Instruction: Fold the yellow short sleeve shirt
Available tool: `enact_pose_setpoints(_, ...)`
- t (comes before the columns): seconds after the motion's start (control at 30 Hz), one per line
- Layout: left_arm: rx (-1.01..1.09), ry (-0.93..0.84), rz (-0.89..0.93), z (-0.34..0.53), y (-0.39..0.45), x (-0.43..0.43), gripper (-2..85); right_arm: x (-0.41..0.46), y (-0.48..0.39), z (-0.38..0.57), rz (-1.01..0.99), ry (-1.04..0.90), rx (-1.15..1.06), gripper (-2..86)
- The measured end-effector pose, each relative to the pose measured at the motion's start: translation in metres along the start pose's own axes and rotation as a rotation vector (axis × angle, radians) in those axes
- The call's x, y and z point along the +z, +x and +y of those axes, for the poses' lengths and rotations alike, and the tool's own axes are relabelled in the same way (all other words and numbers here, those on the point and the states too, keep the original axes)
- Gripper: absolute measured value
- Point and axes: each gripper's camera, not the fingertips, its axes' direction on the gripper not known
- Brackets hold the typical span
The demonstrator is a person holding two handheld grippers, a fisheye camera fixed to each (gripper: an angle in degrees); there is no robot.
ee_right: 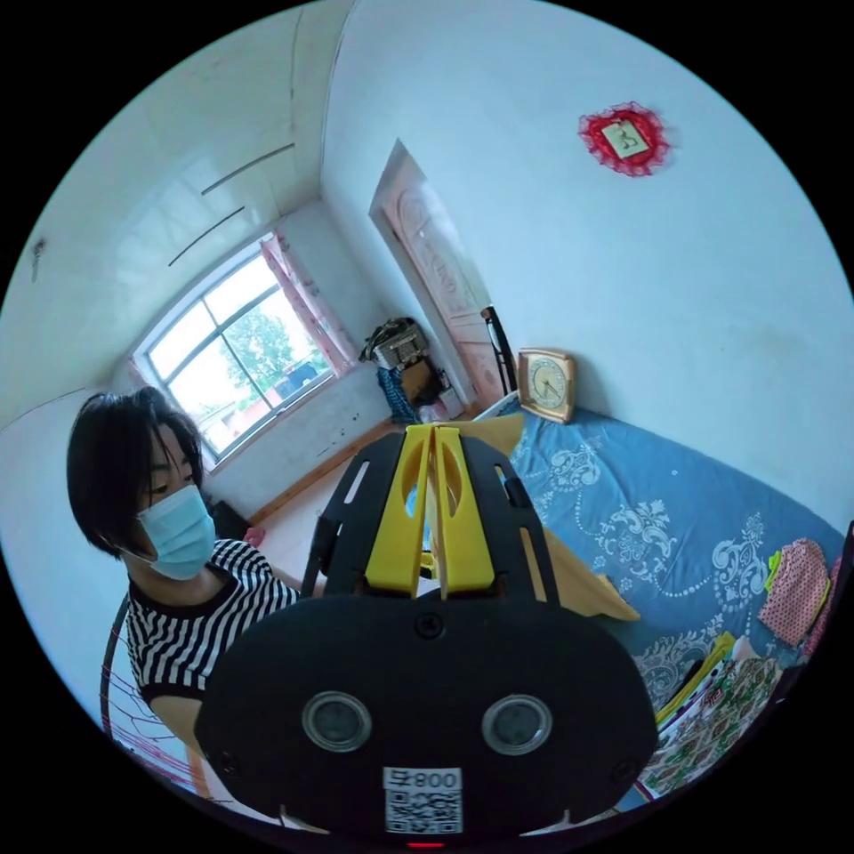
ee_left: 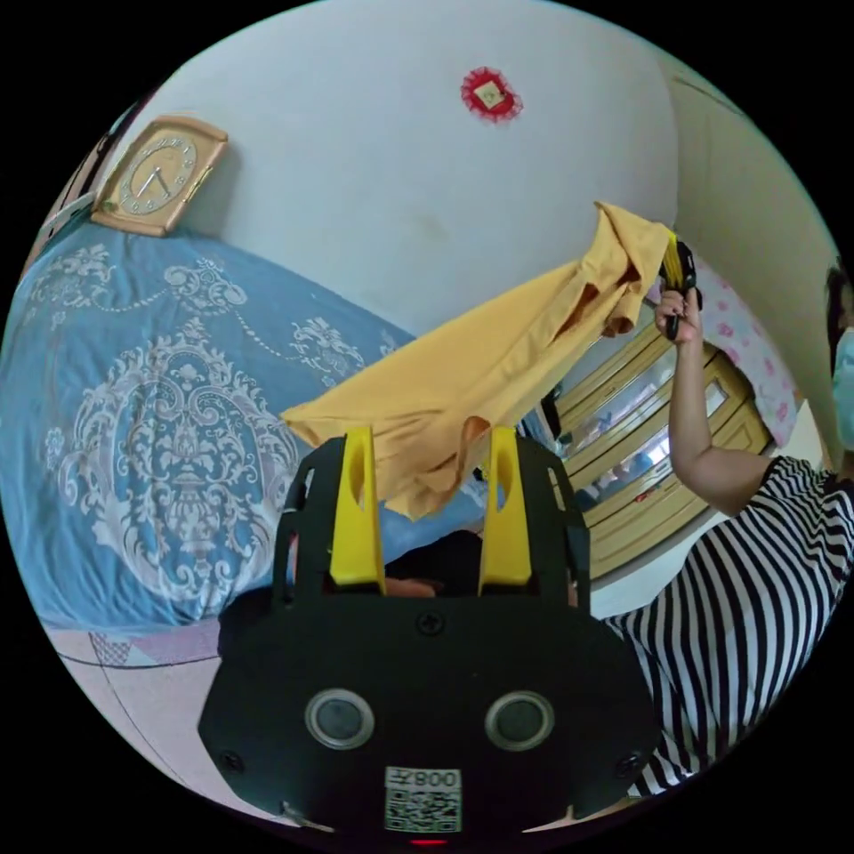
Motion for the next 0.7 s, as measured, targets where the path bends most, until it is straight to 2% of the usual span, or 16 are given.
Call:
enact_pose_setpoints(0.2, 0.020, 0.080, 0.189, 0.012, 0.069, -0.031, 14.6, -0.014, -0.092, -0.007, 0.007, -0.004, -0.062, 0.3)
enact_pose_setpoints(0.37, -0.096, 0.261, 0.325, 0.023, 0.106, -0.043, 11.6, -0.037, -0.152, -0.001, 0.046, 0.015, -0.098, 0.3)
enact_pose_setpoints(0.43, -0.060, 0.198, 0.357, 0.017, 0.132, -0.027, 10.3, -0.048, -0.173, 0.007, 0.055, 0.030, -0.094, 0.3)
enact_pose_setpoints(0.53, 0.113, -0.057, 0.363, 0.002, 0.202, 0.017, 9.5, -0.061, -0.191, 0.017, 0.045, 0.043, -0.074, 0.4)
enact_pose_setpoints(0.6, 0.109, -0.002, 0.286, 0.002, 0.228, 0.022, 9.8, -0.068, -0.202, 0.023, 0.043, 0.049, -0.065, 0.4)
enact_pose_setpoints(0.67, 0.017, 0.166, 0.299, -0.002, 0.239, 0.026, 10.1, -0.074, -0.211, 0.030, 0.056, 0.046, -0.057, 0.4)
enact_pose_setpoints(0.7, -0.007, 0.193, 0.312, -0.005, 0.242, 0.031, 10.1, -0.077, -0.216, 0.035, 0.061, 0.042, -0.050, 0.4)
